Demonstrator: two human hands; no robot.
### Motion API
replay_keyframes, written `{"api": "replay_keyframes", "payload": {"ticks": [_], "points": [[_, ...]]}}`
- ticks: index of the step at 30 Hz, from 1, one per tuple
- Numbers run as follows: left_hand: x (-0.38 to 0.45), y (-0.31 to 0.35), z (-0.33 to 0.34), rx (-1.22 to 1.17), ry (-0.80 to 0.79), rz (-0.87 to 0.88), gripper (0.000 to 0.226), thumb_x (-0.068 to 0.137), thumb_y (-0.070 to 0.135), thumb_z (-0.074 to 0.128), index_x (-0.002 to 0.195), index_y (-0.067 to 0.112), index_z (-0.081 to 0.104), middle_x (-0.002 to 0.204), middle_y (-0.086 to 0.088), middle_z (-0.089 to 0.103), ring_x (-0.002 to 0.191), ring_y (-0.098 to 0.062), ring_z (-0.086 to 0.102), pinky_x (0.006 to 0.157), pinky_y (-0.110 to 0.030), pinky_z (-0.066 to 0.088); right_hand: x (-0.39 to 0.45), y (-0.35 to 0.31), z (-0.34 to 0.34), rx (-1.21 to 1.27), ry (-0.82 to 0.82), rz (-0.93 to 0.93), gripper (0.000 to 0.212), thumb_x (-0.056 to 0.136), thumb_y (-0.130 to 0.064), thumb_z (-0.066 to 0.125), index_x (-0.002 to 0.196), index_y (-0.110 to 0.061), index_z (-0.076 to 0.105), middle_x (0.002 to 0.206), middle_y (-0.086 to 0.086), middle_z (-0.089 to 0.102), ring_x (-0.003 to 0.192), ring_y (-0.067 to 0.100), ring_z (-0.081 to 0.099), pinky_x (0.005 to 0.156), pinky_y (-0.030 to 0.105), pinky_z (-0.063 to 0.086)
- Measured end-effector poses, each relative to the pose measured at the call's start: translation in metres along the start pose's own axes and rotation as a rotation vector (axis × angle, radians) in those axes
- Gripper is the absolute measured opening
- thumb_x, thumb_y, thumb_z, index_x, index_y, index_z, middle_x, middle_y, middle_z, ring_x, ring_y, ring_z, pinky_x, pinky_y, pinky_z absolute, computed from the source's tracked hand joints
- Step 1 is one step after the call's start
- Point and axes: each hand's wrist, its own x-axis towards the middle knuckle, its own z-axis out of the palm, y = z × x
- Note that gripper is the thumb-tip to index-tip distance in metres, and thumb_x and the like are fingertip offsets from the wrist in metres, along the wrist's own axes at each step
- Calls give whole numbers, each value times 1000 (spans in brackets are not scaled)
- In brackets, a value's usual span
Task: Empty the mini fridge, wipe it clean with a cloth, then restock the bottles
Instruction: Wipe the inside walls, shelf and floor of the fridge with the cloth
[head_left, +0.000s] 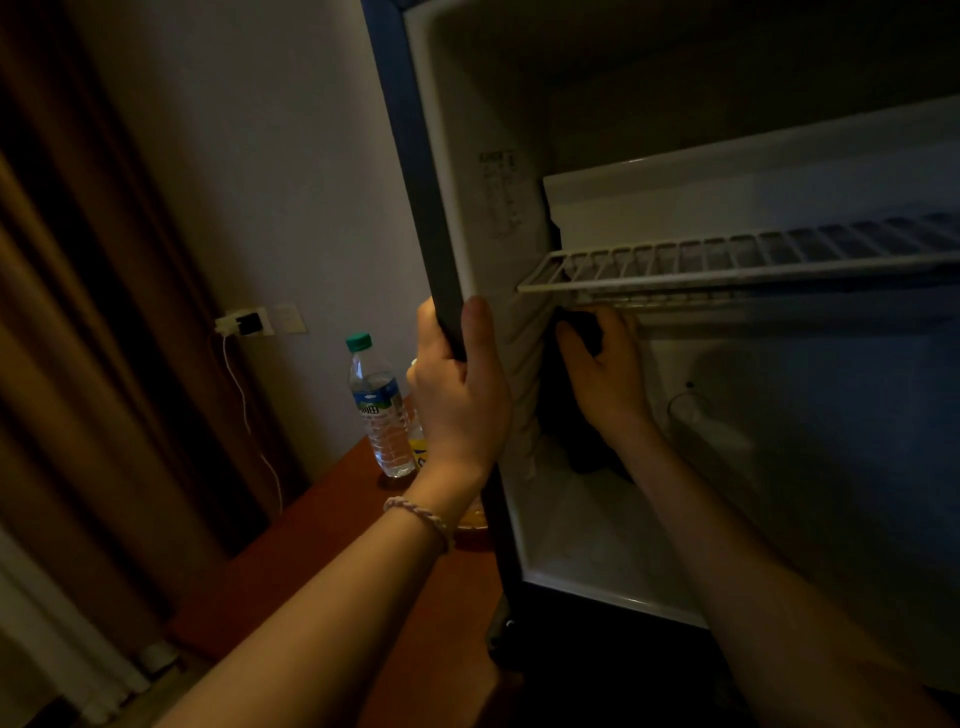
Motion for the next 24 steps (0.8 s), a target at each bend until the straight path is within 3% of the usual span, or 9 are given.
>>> {"api": "replay_keyframes", "payload": {"ticks": [3, 7, 9, 13, 15, 17, 18, 21, 24], "points": [[0, 3, 0, -7, -9, -9, 32, 95, 45, 40, 100, 15, 50, 59, 17, 54, 47, -1, 47, 47, -13, 36, 4, -8, 1, 15, 12, 36, 35, 97, -23, 59, 131, -20, 56, 139, 5, 50, 128, 18, 49, 109, 34, 41], [0, 4, 0, 0, -11, -27, 22, 96, 46, 40, 96, 25, 48, 58, 18, 53, 47, -1, 47, 47, -12, 35, 10, -14, -4, 80, 30, 110, 10, 92, -13, 63, 100, -18, 66, 97, -4, 67, 86, 1, 62, 72, 10, 49], [0, 3, 0, 2, -10, -28, 24, 98, 45, 41, 96, 23, 49, 62, 16, 54, 49, -2, 48, 47, -14, 36, 13, -20, -4, 78, 35, 130, 13, 90, -12, 64, 89, -25, 65, 81, -12, 64, 72, -4, 59, 63, 12, 48], [1, -2, -1, 23, -9, -18, 17, 105, 38, 43, 100, 24, 51, 68, 10, 56, 55, -4, 52, 50, -19, 40, 12, -21, 2, 43, 78, 139, 7, 91, -19, 61, 86, -21, 64, 85, 0, 67, 81, 16, 65, 75, 33, 53], [1, -3, -1, 28, -7, -23, 19, 105, 34, 43, 103, 17, 51, 66, 17, 56, 53, -2, 51, 50, -15, 38, 7, -20, 5, 26, 59, 168, 23, 98, -31, 52, 109, -16, 65, 114, 8, 65, 106, 24, 62, 91, 38, 50], [1, -4, -1, 32, -8, -22, 18, 105, 32, 42, 103, 17, 51, 66, 18, 56, 53, -1, 51, 50, -13, 38, 3, -21, 4, 2, 13, 202, 47, 101, -41, 41, 142, -19, 47, 147, 7, 44, 129, 24, 47, 109, 41, 39], [0, -4, -1, 32, -9, -22, 18, 105, 32, 42, 103, 17, 51, 66, 18, 56, 52, -1, 51, 50, -13, 37, 2, -20, 3, -4, 3, 201, 51, 101, -40, 39, 148, -19, 37, 151, 5, 36, 133, 24, 42, 110, 40, 35], [0, -2, 0, 26, -11, -24, 21, 104, 34, 42, 102, 15, 50, 64, 20, 56, 51, -1, 50, 50, -12, 36, -4, -17, -2, 83, -3, 162, 52, 98, -24, 48, 144, -15, 26, 143, 5, 37, 127, 23, 46, 102, 35, 40], [0, 0, 0, 0, -13, -24, 30, 99, 41, 40, 102, 13, 50, 64, 20, 56, 51, 0, 50, 49, -12, 37, -16, -10, -3, 141, -6, 93, 48, 97, -25, 53, 139, -27, 30, 140, 1, 43, 126, 15, 48, 109, 37, 42]]}}
